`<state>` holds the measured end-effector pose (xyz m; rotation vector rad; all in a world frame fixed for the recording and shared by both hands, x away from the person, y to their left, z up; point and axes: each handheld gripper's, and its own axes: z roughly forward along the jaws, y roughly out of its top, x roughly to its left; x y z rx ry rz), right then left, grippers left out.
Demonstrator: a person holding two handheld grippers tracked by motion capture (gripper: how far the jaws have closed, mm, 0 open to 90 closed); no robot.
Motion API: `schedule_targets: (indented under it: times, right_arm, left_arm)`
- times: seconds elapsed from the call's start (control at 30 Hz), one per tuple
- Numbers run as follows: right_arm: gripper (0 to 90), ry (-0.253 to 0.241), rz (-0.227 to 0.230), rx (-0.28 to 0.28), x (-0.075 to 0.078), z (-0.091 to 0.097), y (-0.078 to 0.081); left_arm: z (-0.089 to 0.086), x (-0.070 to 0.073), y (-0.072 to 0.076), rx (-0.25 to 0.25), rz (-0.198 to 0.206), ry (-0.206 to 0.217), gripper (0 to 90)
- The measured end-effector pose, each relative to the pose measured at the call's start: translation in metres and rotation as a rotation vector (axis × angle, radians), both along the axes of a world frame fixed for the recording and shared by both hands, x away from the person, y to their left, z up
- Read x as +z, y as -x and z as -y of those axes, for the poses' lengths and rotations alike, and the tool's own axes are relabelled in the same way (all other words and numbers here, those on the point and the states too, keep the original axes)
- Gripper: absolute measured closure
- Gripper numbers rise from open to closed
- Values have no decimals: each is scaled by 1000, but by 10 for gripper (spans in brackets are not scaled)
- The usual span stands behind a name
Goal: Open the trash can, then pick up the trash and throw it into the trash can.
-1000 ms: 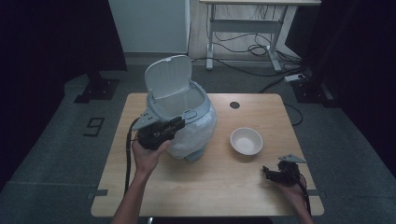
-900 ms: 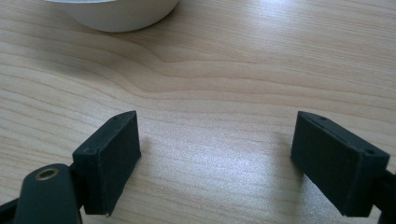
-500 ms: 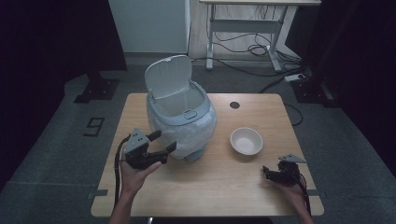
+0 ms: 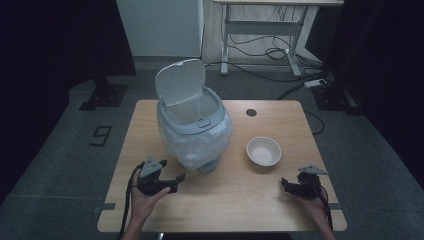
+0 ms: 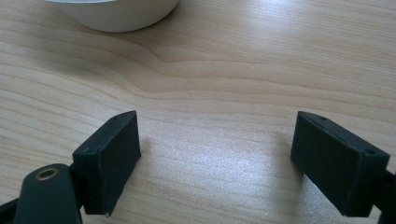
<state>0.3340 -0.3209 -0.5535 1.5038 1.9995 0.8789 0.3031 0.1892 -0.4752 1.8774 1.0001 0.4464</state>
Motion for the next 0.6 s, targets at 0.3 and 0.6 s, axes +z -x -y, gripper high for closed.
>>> schedule_targets:
  times: [0.3, 0.6]
  right_arm:
    - [150, -1, -1, 1, 0, 0, 0]
    - [150, -1, -1, 1, 0, 0, 1]
  left_arm:
    - [-3, -12, -4, 32, -14, -14, 148]
    - [-6, -17, -6, 47, -25, -21, 146]
